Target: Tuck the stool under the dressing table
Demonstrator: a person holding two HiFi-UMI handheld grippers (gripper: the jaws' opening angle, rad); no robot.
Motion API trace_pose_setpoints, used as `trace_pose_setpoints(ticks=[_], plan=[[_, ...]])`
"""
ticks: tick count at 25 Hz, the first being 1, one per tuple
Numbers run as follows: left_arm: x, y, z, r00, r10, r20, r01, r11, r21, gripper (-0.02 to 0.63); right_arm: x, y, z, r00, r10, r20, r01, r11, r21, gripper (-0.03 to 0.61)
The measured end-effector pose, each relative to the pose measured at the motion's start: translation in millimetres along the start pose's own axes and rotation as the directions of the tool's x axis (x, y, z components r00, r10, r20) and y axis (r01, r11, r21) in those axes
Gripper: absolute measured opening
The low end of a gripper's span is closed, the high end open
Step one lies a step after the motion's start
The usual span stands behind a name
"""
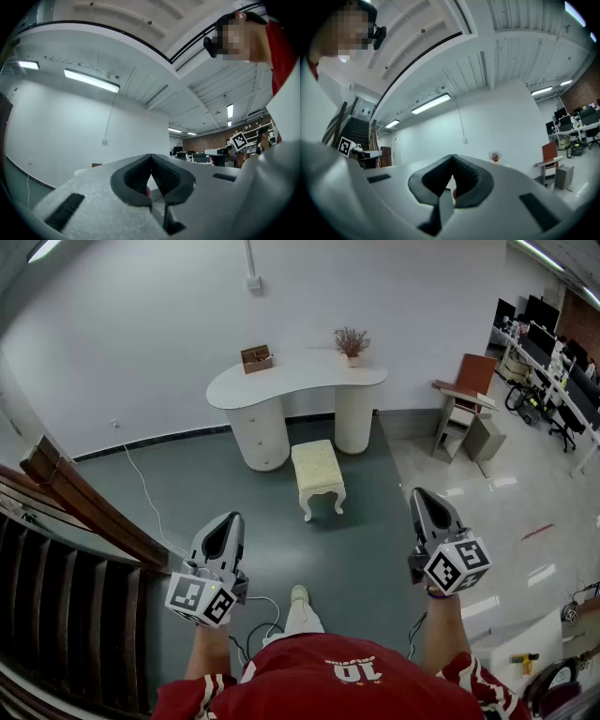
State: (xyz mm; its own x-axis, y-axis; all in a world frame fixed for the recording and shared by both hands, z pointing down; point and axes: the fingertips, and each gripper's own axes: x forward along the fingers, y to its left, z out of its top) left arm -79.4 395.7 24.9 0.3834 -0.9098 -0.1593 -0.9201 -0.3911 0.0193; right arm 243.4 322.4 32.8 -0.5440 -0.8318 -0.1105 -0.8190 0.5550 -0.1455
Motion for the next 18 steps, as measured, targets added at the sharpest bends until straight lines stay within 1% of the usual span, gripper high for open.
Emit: trace_pose_setpoints(ticks=[7, 12, 18], plan=[[-11.4, -0.8, -1.5, 1.000, 0.024, 0.018, -0.024, 1.000, -0.020, 0.005, -1.6, 14.6, -3.4, 0.999, 0.014, -0.030, -0.016, 0.999, -0.035, 0.002], [-17.8, -5.8, -5.2, 1.000, 0.007, 0.013, -0.007, 1.000, -0.005, 0.005, -8.3, 23.0, -4.9, 1.000, 0.017, -0.022, -0.018, 0.999, -0.043, 0.002], [-20.5, -4.6, -10.9, 1.000, -0.004, 0.009, 0.005, 0.999, -0.037, 0.003, -8.8, 36.3, -7.8, 0.996, 0.082, -0.017, -0.083, 0.996, -0.032, 0.003]])
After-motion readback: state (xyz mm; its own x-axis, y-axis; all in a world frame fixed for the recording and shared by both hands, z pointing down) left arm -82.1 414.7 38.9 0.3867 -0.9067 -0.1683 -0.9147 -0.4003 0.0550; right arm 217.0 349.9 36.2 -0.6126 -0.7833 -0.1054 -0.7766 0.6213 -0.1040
